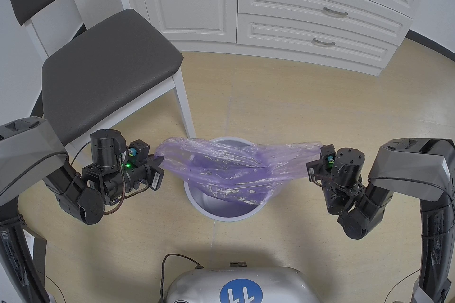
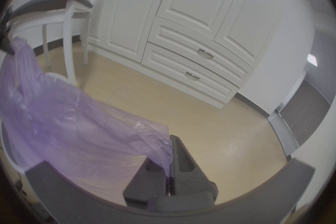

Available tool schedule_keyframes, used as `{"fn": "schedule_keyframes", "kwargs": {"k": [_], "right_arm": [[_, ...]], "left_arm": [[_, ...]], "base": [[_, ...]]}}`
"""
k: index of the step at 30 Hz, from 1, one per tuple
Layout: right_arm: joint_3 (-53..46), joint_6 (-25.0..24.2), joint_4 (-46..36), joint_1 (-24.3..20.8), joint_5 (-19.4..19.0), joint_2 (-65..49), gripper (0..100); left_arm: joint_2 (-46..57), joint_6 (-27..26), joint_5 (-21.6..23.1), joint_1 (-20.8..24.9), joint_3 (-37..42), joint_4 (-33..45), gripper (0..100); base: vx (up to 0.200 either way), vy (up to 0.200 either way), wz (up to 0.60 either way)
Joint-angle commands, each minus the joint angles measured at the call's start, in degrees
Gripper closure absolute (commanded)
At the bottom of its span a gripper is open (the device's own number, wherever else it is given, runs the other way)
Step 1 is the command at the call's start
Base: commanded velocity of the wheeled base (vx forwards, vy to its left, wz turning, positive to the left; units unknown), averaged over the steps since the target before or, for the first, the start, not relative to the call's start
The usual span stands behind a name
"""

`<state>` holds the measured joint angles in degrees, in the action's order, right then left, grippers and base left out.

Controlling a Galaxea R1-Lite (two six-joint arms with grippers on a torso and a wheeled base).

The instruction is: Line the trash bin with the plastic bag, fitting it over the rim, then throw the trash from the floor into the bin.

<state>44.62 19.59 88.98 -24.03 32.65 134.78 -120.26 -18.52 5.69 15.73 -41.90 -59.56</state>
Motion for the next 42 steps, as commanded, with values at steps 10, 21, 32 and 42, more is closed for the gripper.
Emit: {"fn": "schedule_keyframes", "kwargs": {"k": [10,21,32,42], "right_arm": [[-12.3,7.6,0.7,3.6,-3.5,-4.4,100],[-14.5,7.6,1.0,1.8,-3.9,-4.5,100],[-7.7,3.3,1.0,-2.5,-3.6,1.3,100],[7.6,-6.0,1.0,-5.7,-2.9,6.2,100]], "left_arm": [[0.6,-1.3,0.1,-0.7,1.3,-0.1,100],[2.1,-3.7,2.6,-0.3,3.8,-0.1,100],[2.0,-5.8,5.1,-0.9,4.5,-0.6,100],[4.8,-5.8,5.4,-2.7,4.6,-0.6,100]], "base": [[0.000,0.000,0.00],[0.000,0.000,0.00],[0.000,0.000,0.00],[0.000,0.000,0.00]]}}
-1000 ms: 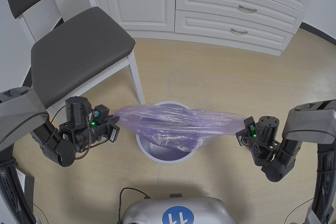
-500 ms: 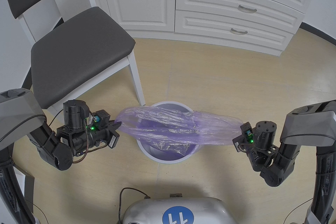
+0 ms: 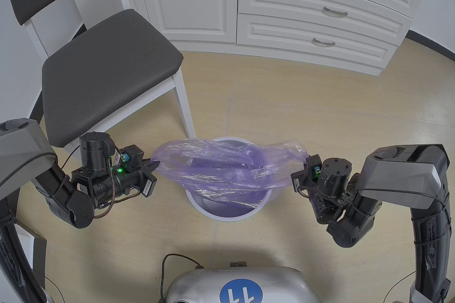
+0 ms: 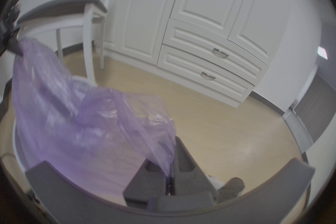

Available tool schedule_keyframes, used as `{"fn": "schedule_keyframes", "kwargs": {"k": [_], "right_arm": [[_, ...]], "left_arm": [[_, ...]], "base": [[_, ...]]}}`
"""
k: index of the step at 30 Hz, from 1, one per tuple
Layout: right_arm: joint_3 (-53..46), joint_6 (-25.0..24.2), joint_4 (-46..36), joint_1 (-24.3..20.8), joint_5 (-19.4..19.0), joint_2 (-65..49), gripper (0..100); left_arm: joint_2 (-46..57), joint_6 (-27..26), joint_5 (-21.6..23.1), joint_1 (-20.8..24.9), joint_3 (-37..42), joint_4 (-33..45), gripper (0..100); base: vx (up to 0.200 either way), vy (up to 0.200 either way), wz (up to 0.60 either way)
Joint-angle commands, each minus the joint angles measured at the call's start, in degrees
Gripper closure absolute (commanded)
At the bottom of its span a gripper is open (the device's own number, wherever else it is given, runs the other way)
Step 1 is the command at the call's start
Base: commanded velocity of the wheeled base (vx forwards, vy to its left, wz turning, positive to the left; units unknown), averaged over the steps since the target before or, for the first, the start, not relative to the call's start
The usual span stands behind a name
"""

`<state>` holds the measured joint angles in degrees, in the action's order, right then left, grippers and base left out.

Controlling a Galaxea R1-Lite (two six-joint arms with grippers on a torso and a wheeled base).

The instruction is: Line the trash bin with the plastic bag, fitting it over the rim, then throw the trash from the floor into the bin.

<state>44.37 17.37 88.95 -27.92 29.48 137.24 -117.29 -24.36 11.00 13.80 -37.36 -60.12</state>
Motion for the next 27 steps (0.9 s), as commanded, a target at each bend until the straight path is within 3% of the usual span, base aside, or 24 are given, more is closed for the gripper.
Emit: {"fn": "schedule_keyframes", "kwargs": {"k": [1,5,13,24,27], "right_arm": [[10.2,-5.1,1.0,-2.2,0.8,4.4,100],[17.1,-9.1,1.0,-3.6,2.9,6.5,100],[23.7,-15.7,1.0,-7.4,3.1,10.0,100],[23.1,-16.1,1.0,-8.4,3.2,12.8,100],[23.7,-19.0,1.0,-10.2,3.0,13.4,100]], "left_arm": [[1.8,0.0,0.1,-0.7,0.1,-0.2,100],[1.2,0.0,-0.4,-0.4,-0.3,-0.4,100],[0.7,0.1,-0.5,0.7,-0.1,-1.5,100],[-3.7,-0.1,-0.8,4.8,1.2,-3.8,100],[-4.0,-1.7,-1.5,4.7,1.2,-3.9,100]], "base": [[0.000,0.000,0.00],[0.000,0.000,0.00],[0.000,0.000,0.00],[0.000,0.000,0.00],[0.000,0.000,0.00]]}}
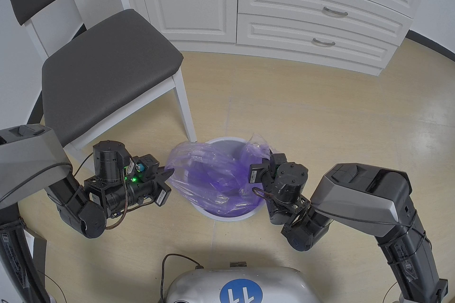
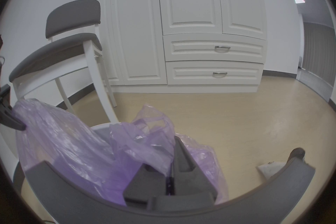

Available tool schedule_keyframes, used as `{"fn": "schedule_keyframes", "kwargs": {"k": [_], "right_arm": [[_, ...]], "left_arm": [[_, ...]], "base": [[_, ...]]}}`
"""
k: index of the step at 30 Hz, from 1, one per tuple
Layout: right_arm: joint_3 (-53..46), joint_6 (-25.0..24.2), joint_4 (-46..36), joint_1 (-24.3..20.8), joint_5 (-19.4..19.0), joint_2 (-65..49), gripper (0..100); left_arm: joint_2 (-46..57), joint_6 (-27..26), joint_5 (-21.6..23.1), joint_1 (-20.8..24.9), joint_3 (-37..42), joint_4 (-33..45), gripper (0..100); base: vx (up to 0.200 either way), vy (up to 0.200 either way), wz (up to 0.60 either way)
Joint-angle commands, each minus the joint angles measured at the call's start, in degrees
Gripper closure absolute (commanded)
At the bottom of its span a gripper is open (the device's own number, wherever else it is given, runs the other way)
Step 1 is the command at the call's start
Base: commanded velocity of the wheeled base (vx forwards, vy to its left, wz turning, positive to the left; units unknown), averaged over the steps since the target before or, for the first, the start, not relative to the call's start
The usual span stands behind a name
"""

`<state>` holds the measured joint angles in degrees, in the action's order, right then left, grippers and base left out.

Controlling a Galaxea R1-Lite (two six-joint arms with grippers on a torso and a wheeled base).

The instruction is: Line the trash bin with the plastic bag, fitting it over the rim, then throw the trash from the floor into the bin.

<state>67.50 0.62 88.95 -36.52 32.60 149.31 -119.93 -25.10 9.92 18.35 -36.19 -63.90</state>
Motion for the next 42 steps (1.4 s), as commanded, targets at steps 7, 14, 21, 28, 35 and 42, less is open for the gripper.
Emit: {"fn": "schedule_keyframes", "kwargs": {"k": [7,14,21,28,35,42], "right_arm": [[5.7,-12.2,-1.3,-4.9,-0.1,3.2,100],[10.1,-21.3,-7.7,-2.9,-0.2,3.9,100],[12.7,-24.0,-10.7,-0.7,-0.9,6.1,100],[12.5,-23.3,-10.1,0.8,-1.7,5.3,100],[5.4,-19.3,-8.8,0.7,-1.8,-4.2,100],[2.3,-18.1,-9.7,1.3,-3.0,-8.1,100]], "left_arm": [[-0.6,-1.4,-0.6,-0.7,0.6,-3.4,100],[3.3,-0.9,-0.5,-1.6,1.5,-4.2,100],[4.6,-1.1,-0.3,-0.7,3.1,-4.2,100],[1.5,-1.0,-0.5,0.4,2.4,-4.2,100],[0.8,-0.9,-0.5,-0.1,1.6,-4.2,100],[0.5,-0.9,-0.5,-0.2,1.6,-4.1,100]], "base": [[0.000,0.000,0.00],[0.000,0.000,0.00],[0.000,0.000,0.00],[0.000,0.000,0.00],[0.000,0.000,0.00],[0.000,0.000,0.00]]}}
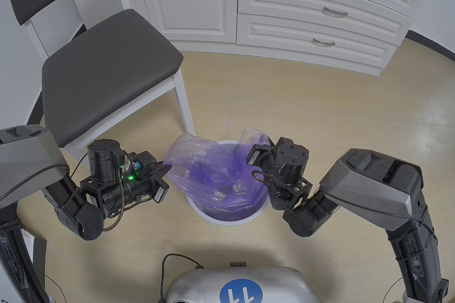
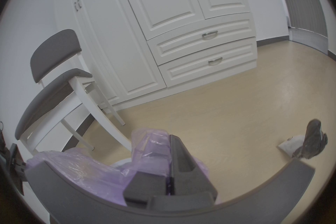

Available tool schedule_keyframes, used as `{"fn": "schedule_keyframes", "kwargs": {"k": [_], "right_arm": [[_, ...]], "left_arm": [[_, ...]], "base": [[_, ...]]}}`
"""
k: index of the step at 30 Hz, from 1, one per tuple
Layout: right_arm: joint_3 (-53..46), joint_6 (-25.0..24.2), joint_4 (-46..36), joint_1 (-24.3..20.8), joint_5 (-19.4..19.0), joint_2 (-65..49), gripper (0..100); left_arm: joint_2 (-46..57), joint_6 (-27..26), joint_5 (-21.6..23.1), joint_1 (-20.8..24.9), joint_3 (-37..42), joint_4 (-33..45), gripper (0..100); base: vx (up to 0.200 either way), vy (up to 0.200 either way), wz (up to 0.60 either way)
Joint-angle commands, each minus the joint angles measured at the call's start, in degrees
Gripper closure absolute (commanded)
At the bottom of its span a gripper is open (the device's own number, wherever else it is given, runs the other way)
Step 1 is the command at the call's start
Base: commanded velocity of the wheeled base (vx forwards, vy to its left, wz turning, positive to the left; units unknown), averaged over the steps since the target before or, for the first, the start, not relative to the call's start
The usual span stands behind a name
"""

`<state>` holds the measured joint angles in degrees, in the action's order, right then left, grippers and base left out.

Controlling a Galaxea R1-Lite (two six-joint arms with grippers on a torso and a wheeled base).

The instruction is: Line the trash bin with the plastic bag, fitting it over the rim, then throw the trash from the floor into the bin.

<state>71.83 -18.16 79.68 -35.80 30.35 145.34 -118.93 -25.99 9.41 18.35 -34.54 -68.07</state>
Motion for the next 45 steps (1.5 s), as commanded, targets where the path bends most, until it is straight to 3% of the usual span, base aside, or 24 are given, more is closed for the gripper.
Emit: {"fn": "schedule_keyframes", "kwargs": {"k": [1,3,11,19,26,30,38,45], "right_arm": [[-2.6,1.6,-0.6,1.2,-1.2,-4.1,100],[-3.0,2.4,-0.4,1.8,-1.5,-3.7,100],[-7.5,13.6,0.1,7.8,-2.7,-1.8,100],[-18.3,21.5,5.5,11.1,-11.5,-3.1,100],[-25.0,26.0,5.2,12.9,-13.0,-6.1,100],[-30.2,30.3,5.4,14.6,-15.6,-8.8,100],[-37.3,34.8,6.0,15.6,-19.8,-11.4,100],[-42.5,37.1,5.8,15.1,-21.0,-14.7,100]], "left_arm": [[-0.6,0.0,0.0,-0.2,-0.2,0.1,100],[-0.7,0.0,0.0,-0.2,-0.3,0.4,100],[-1.0,0.0,0.4,-3.1,-2.0,1.1,100],[-2.5,-0.1,0.6,-3.9,-3.0,1.6,100],[-2.7,-0.1,0.6,-4.3,-3.1,2.9,100],[-2.7,-0.2,0.6,-4.4,-3.2,3.2,100],[-2.4,-0.2,0.6,-4.4,-2.9,3.3,100],[-1.8,-0.5,1.1,-5.1,-2.3,3.3,100]], "base": [[0.000,0.000,0.00],[0.000,0.000,0.00],[0.000,0.000,0.00],[0.000,0.000,0.00],[0.000,0.000,0.00],[0.000,0.000,0.00],[0.000,0.000,0.00],[0.000,0.000,0.00]]}}
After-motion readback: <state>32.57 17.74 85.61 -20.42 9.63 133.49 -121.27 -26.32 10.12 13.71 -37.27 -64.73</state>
